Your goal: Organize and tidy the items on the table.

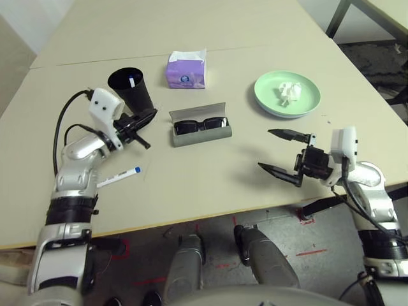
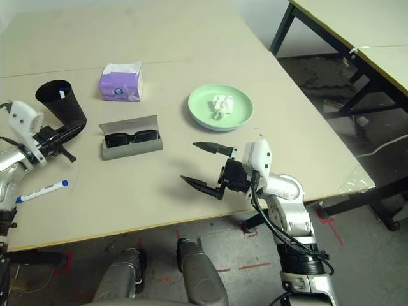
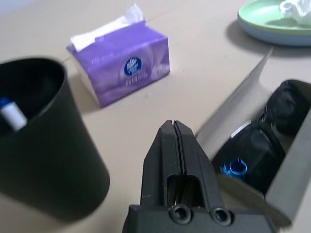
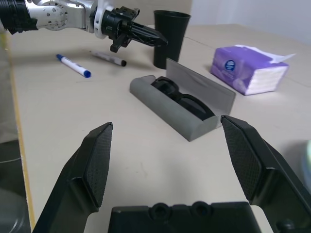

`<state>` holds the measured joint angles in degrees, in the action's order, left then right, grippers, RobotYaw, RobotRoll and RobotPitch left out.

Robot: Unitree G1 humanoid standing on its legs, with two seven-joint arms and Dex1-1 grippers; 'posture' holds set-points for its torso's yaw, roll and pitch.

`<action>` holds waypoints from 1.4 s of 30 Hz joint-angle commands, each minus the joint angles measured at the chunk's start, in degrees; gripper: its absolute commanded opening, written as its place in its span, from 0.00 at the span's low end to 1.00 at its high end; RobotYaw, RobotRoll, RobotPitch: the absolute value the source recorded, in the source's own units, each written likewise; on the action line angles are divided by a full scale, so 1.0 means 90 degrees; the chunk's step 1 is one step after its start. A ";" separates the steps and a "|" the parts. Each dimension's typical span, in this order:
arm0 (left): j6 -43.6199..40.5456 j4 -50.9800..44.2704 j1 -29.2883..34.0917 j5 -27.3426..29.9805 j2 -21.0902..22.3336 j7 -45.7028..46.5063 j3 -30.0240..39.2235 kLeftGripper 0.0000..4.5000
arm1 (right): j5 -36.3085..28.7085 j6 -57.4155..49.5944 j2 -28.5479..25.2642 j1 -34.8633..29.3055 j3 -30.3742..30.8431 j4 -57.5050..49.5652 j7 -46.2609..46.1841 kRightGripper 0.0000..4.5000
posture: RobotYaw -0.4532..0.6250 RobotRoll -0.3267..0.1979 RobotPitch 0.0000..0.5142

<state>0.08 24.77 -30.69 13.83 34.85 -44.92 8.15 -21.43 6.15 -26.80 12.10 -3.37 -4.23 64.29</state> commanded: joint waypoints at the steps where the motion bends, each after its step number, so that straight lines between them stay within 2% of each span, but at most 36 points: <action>1: 0.0046 0.0353 -0.0156 -0.0129 -0.0084 0.0090 -0.0047 0.01 | 0.0050 -0.0003 -0.0131 -0.0120 0.0108 -0.0213 -0.0116 1.00 | 0.19 0.62 0.36; 17: -0.0546 0.0592 -0.0441 0.0028 -0.0526 0.0724 0.0095 0.01 | 0.0011 -0.0071 -0.0411 -0.0161 0.0221 -0.0448 -0.0399 1.00 | 0.18 0.62 0.34; 32: -0.0444 0.1169 -0.0648 -0.0168 -0.0392 0.1122 0.0175 0.01 | 0.0034 -0.0099 -0.0544 -0.0163 0.0269 -0.0556 -0.0569 1.00 | 0.18 0.62 0.31; 42: -0.0127 0.1595 -0.0802 -0.0413 -0.0587 0.1099 -0.0055 0.01 | 0.0036 -0.0201 -0.0643 -0.0029 0.0308 -0.0595 -0.0617 1.00 | 0.18 0.62 0.30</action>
<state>-1.85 37.61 -37.63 11.03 29.99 -34.80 8.16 -21.51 4.80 -31.98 11.59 -1.27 -8.55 58.82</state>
